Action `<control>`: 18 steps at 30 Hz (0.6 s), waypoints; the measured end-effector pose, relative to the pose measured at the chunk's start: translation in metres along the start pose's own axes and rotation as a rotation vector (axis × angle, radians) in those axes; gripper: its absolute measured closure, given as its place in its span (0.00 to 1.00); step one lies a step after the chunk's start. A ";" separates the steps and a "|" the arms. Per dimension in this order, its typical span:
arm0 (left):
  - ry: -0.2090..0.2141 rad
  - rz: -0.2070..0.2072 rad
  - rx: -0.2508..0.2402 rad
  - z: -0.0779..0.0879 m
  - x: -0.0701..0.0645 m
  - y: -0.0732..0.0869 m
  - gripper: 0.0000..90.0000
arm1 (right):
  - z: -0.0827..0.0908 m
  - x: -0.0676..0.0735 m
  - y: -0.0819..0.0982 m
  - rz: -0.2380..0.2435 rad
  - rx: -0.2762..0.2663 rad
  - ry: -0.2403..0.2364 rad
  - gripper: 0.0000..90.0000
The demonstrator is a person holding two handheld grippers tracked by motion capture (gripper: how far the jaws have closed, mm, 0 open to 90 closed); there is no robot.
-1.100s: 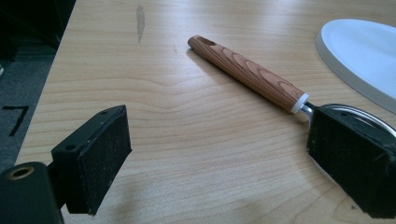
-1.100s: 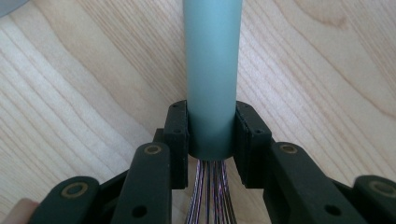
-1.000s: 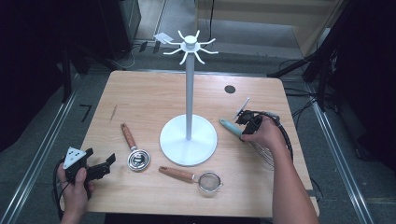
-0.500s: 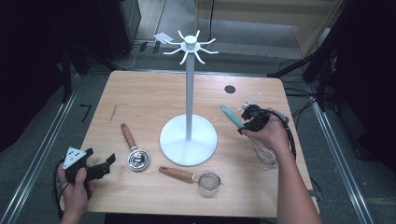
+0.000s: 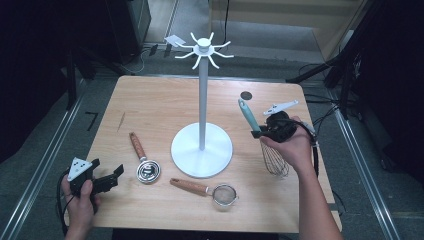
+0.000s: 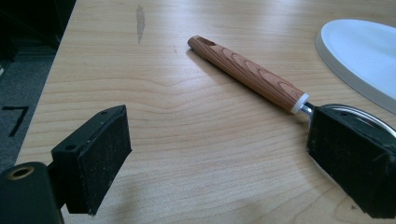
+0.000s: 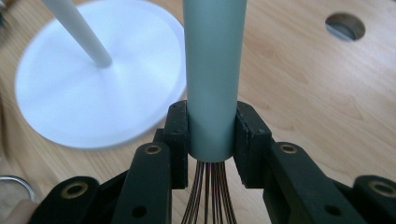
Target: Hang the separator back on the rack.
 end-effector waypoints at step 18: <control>-0.001 -0.002 -0.001 0.000 0.000 0.000 0.07 | 0.035 0.041 -0.035 -0.072 -0.343 -0.041 0.79</control>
Point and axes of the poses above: each handheld gripper's, and its own axes: z roughly backward along the jaws, y roughly out of its underside, x roughly to its left, the point moved 8 cm from there along -z, roughly forward along the jaws, and after that the axes turned 7 degrees about y, right-handed, at the moved point
